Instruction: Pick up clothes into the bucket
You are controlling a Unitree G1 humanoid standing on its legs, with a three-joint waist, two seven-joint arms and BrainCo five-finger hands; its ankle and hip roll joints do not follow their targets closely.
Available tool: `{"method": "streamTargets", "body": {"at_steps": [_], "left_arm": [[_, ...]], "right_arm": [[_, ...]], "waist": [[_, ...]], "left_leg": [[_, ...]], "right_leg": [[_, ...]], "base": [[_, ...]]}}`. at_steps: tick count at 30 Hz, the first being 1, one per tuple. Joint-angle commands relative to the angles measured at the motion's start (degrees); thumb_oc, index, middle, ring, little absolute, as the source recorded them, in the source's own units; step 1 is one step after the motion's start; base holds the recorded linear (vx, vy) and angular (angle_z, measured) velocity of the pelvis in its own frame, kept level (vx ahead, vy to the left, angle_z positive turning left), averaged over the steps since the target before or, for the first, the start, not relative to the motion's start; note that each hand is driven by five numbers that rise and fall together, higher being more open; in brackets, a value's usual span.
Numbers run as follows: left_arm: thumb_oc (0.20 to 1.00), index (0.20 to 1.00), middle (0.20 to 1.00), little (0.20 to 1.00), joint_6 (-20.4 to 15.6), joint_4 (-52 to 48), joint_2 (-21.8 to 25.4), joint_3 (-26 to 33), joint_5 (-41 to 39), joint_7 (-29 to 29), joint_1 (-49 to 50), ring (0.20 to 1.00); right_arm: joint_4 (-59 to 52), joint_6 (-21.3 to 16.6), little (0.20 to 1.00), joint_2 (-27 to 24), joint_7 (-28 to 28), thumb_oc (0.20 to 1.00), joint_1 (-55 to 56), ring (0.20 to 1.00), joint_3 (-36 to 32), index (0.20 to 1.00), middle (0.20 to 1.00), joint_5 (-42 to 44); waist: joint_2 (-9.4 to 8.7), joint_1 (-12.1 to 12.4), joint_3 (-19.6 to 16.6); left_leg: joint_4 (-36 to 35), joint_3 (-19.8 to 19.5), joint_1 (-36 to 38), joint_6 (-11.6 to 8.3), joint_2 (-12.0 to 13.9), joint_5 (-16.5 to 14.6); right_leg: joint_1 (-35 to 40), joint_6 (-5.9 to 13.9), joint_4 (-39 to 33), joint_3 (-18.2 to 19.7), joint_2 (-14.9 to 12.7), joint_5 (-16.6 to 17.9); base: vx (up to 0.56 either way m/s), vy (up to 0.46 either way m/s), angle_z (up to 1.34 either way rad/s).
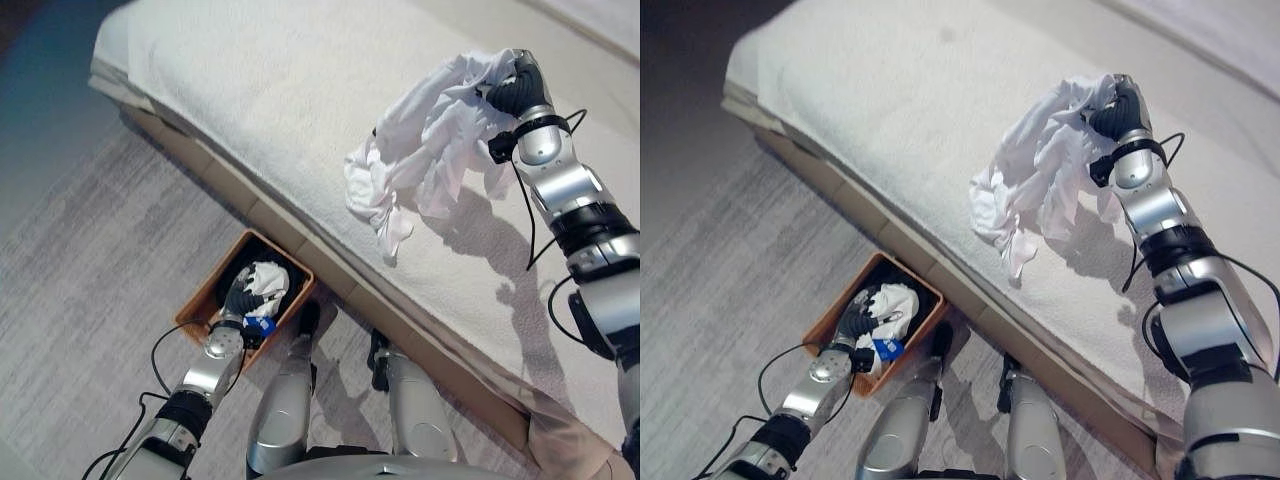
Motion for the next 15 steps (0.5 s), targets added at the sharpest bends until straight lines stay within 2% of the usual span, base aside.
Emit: {"method": "streamTargets", "body": {"at_steps": [1,3,4,8,10,15], "left_arm": [[1.000,1.000,1.000,1.000,-2.4,-4.4,1.5,1.8,0.8,-2.2,1.9,1.000],[1.000,1.000,1.000,1.000,-2.6,-9.5,2.2,3.0,-0.3,-3.5,1.4,1.000],[1.000,1.000,1.000,1.000,-2.5,-9.6,2.3,3.0,-0.3,-3.5,1.5,1.000],[1.000,1.000,1.000,1.000,-2.0,-15.4,3.6,2.7,-2.4,-6.3,-0.1,1.000],[1.000,1.000,1.000,1.000,-1.5,-18.3,4.6,1.0,-3.6,-9.3,-0.8,1.000],[1.000,1.000,1.000,1.000,-0.3,-22.6,8.2,-2.6,-3.1,-13.3,-3.4,1.000]], "right_arm": [[-7.6,-4.8,0.200,-2.8,1.0,0.200,3.3,0.200,-3.0,0.200,0.200,0.1],[-13.8,-5.5,0.200,-2.3,3.2,0.200,8.7,0.200,-4.8,0.200,0.200,0.2],[-14.0,-5.4,0.200,-2.2,3.3,0.200,9.0,0.200,-5.0,0.200,0.200,0.2],[-21.0,-5.6,0.200,-2.0,8.7,0.200,15.2,0.200,-5.6,0.200,0.200,3.8],[-25.3,-5.4,0.200,-2.5,13.4,0.200,18.2,0.200,-4.0,0.200,0.200,6.8],[-31.7,-4.7,0.200,-6.0,18.9,0.200,18.5,0.200,-0.3,0.200,0.200,8.6]], "waist": [[-3.01,-0.3,-6.4],[-3.41,-1.0,-9.7],[-3.46,-0.9,-9.7],[-4.05,-1.6,-13.6],[-4.28,-2.1,-16.1],[-4.45,-2.5,-18.5]], "left_leg": [[-0.9,2.5,4.6,1.60,-2.0,-2.9],[-1.8,3.3,6.8,1.38,-1.3,-3.2],[-1.8,3.3,6.9,1.37,-1.3,-3.3],[-2.4,4.4,9.9,1.19,-0.6,-4.1],[-2.7,5.2,11.8,1.09,-0.2,-4.6],[-2.7,6.5,13.5,1.16,0.1,-5.5]], "right_leg": [[7.1,1.77,-9.8,2.7,1.1,6.5],[9.5,1.83,-11.4,3.2,1.6,6.6],[9.6,1.82,-11.5,3.2,1.7,6.6],[12.8,1.90,-12.9,3.6,2.1,6.6],[14.7,1.96,-14.0,3.9,2.3,6.6],[16.4,1.98,-15.3,4.8,2.7,6.8]], "base": [[0.08,-0.043,-0.13],[0.10,-0.052,-0.18],[0.08,-0.040,-0.19],[0.08,-0.033,-0.12],[0.09,-0.031,-0.05],[0.04,-0.018,-0.15]]}}
